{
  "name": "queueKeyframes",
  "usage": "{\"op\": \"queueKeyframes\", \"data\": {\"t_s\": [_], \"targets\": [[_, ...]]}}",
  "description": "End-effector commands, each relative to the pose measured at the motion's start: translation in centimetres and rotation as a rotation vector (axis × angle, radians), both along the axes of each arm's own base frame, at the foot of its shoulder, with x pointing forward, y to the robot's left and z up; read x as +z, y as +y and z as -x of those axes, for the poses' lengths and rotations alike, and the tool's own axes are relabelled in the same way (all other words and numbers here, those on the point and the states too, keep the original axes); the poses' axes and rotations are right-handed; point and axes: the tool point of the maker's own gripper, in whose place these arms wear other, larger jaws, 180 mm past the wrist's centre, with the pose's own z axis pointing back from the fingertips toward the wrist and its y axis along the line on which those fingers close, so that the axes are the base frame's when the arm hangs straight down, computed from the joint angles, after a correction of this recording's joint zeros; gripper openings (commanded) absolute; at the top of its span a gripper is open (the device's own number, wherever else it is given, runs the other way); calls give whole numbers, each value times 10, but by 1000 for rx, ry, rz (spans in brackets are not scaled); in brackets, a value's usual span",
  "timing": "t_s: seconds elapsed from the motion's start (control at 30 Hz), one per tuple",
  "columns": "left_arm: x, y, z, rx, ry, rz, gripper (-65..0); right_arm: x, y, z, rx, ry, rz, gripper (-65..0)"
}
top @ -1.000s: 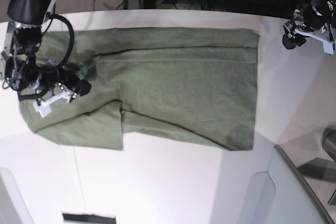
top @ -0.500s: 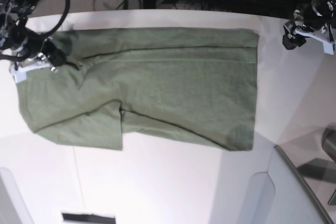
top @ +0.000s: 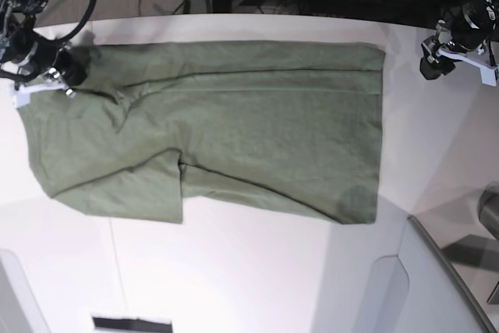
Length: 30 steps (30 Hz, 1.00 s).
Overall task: Layout the t-shirt on the table in an organized manner, then fold the t-shirt properly
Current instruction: 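Grasp the shirt's collar corner with the right gripper and smooth it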
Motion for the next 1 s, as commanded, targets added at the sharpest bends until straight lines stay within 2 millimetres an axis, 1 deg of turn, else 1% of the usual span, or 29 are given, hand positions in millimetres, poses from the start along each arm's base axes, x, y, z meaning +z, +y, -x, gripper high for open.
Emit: {"op": "queueKeyframes", "data": {"t_s": [0.0,0.13,0.2,0.37,0.47,0.53,0.6,0.7,0.77,0.9,0.93,0.97], "targets": [[11,8,-4,-5,-31,-27,-171,6,-11,-7,-3,-24,20,-645],[11,8,-4,-5,-31,-27,-171,-3,-13,-4,-16,1,2,-644],[11,8,-4,-5,-31,-27,-171,-2,-25,-3,-50,-5,16,-644],[10,8,-4,-5,-29,-26,-171,2,-40,-4,-65,-13,44,-644],[10,8,-4,-5,-29,-26,-171,6,-43,-13,-68,-31,47,-644],[10,8,-4,-5,-29,-26,-171,2,-43,-13,-73,-21,38,-644],[10,8,-4,-5,-29,-26,-171,0,-47,-17,-78,-16,29,-644],[10,8,-4,-5,-29,-26,-171,-8,-44,-21,-91,0,-5,-644],[10,8,-4,-5,-28,-26,-171,-6,-49,-27,-101,-15,9,-644],[10,8,-4,-5,-28,-26,-171,-4,-50,-32,-100,-29,17,-644],[10,8,-4,-5,-28,-26,-171,-1,-51,-39,-100,-42,19,-644],[10,8,-4,-5,-28,-26,-171,0,-50,-40,-99,-45,17,-644]]}}
